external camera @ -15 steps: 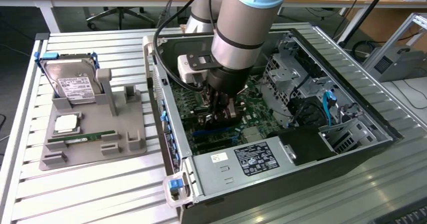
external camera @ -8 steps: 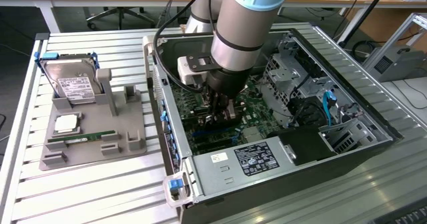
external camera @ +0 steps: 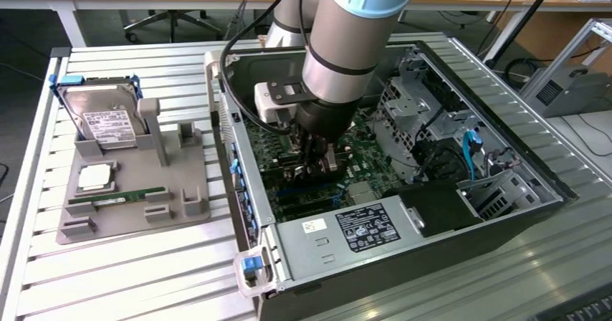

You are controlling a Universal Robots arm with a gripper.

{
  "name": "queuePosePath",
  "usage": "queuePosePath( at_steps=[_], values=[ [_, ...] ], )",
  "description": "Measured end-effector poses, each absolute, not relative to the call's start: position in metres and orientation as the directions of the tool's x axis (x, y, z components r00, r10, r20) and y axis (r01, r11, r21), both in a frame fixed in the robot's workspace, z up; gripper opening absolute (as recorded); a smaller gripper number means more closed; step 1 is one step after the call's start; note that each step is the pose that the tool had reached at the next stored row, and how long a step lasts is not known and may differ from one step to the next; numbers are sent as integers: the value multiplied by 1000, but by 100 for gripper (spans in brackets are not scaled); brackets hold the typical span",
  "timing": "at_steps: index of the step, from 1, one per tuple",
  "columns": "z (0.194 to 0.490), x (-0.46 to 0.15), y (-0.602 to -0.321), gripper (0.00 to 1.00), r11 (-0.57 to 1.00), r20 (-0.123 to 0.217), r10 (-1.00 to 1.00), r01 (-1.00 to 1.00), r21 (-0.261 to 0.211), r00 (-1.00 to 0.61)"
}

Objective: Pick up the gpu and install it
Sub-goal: 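Press down on the gpu until it lock into place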

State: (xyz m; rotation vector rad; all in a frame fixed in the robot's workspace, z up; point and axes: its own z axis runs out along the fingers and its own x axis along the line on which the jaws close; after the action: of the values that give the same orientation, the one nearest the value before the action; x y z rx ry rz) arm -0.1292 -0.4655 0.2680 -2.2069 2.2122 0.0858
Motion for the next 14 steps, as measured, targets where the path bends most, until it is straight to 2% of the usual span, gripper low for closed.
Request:
queuePosePath(
  at_steps=[14],
  values=[
    [268, -129, -465, 27, 2, -50, -999, -1000, 28, -3]
  ],
)
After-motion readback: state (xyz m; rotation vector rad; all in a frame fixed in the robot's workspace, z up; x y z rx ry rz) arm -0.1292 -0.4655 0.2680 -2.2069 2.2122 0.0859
